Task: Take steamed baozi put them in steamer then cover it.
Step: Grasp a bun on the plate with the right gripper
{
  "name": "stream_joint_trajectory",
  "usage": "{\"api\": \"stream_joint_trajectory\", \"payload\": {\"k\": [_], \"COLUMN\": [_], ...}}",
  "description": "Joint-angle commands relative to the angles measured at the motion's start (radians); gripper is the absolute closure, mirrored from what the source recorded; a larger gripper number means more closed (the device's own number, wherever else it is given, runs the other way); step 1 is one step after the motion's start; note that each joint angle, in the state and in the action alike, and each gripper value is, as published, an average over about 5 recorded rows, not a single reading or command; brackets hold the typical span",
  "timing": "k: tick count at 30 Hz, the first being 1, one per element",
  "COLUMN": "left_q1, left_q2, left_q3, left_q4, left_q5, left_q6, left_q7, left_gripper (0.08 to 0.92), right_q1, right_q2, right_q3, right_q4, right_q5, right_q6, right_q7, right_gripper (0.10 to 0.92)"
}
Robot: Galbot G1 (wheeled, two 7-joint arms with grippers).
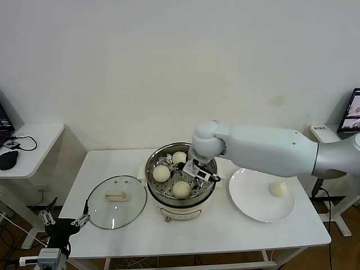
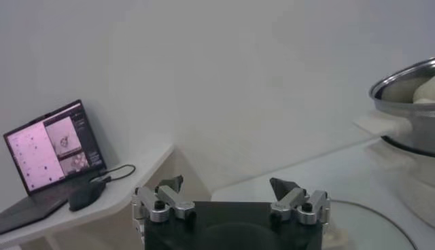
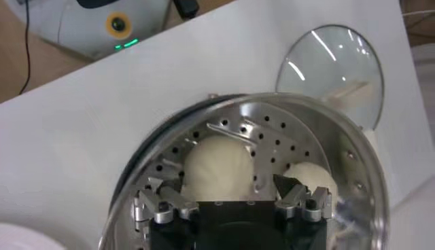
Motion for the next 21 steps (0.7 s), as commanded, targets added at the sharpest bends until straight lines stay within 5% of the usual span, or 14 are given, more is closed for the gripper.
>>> {"api": "stream_joint_trajectory", "payload": {"k": [1, 10, 21], "left_q1": [0.000, 0.001, -0.001], "left_q2": [0.005, 0.027, 0.046], "left_q3": [0.000, 0.004, 0.032], "left_q4": [-0.002, 0.002, -0.008], "left_q5": [0.001, 0.001, 0.004], "left_q6": [0.000, -0.002, -0.004], "left_q7": [0.002, 0.007, 0.016], "left_gripper": [0.177, 0.177, 0.177], "right_q1": [0.011, -0.007, -0.364], "right_q2": [-0.103, -0.364, -0.612], "right_q3": [0.145, 0.221, 0.495], "right_q4": [-0.012, 0.059, -0.048], "right_q5": [-0.060, 0.013, -0.082], "right_q6": [-0.126, -0.340, -0.303], "right_q7": [-0.037, -0.085, -0.100], "right_gripper": [0.202, 0.202, 0.203]}}
